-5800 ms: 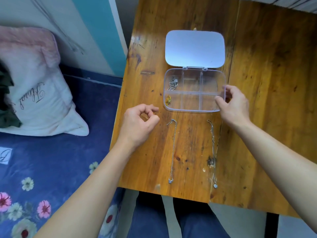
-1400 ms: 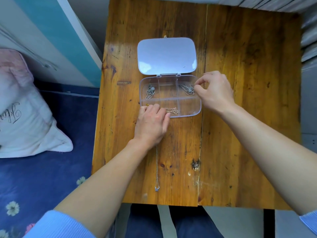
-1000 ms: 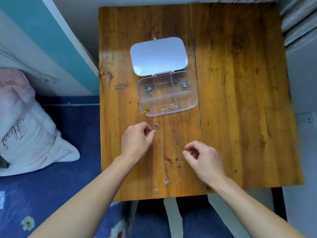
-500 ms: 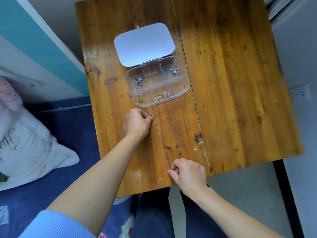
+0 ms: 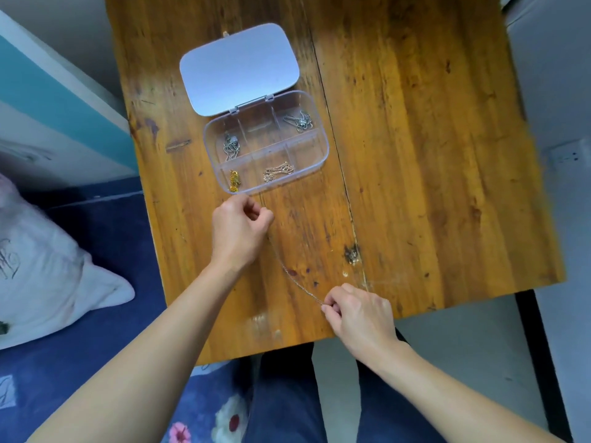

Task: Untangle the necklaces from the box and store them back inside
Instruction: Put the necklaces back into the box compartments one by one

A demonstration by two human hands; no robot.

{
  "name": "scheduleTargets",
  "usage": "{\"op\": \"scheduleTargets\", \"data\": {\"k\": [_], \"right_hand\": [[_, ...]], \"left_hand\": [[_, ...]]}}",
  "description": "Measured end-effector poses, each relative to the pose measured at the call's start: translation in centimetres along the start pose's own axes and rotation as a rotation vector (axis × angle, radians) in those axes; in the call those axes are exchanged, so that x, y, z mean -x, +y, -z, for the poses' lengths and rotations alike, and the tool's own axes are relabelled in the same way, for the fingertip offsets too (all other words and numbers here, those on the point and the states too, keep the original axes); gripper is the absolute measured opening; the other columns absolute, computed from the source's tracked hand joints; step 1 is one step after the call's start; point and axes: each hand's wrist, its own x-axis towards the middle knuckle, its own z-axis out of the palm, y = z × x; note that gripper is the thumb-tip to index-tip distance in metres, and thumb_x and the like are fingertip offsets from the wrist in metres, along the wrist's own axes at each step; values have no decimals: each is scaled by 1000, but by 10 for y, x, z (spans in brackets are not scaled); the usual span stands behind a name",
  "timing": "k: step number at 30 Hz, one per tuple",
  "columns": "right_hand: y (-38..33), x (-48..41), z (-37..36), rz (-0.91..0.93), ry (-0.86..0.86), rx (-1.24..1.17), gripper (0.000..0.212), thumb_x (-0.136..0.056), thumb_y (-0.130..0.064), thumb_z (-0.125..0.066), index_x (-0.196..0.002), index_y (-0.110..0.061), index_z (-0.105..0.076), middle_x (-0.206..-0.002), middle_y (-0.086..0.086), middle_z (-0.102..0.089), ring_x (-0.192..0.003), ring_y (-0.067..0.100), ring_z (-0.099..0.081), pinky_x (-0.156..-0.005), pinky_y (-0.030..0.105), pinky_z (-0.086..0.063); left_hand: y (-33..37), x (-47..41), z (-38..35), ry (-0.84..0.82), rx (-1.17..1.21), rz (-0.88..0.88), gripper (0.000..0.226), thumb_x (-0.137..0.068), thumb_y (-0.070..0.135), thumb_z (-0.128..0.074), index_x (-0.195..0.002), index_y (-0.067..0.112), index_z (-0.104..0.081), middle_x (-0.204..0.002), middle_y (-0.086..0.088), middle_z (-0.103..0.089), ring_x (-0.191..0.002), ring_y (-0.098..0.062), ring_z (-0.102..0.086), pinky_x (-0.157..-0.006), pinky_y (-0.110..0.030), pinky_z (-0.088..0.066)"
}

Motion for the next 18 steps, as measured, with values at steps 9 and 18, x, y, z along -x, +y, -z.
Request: {"op": "scheduleTargets", "data": {"k": [9, 18], "right_hand": [[48, -18, 46, -20, -20, -132, 13, -91, -29, -50, -79, -24, -51, -77, -10, -54, -64, 12, -51, -55, 31, -38], [181, -49, 138, -260, 325, -461, 7, -81, -16, -73, -83, -22, -71, -69, -14, -66, -65, -1, -61, -61, 22, -50]], "left_hand": [[90, -18, -9, -91, 464, 78, 9, -74, -9, -62, -67, -3, -61, -51, -5, -64, -47, -14, -60, -49, -22, -49], [209, -53, -76, -251, 594, 5, 14, -82, -11, -66, -82, 1, -58, -70, -14, -65, -57, -19, -68, -57, -30, -57]]}}
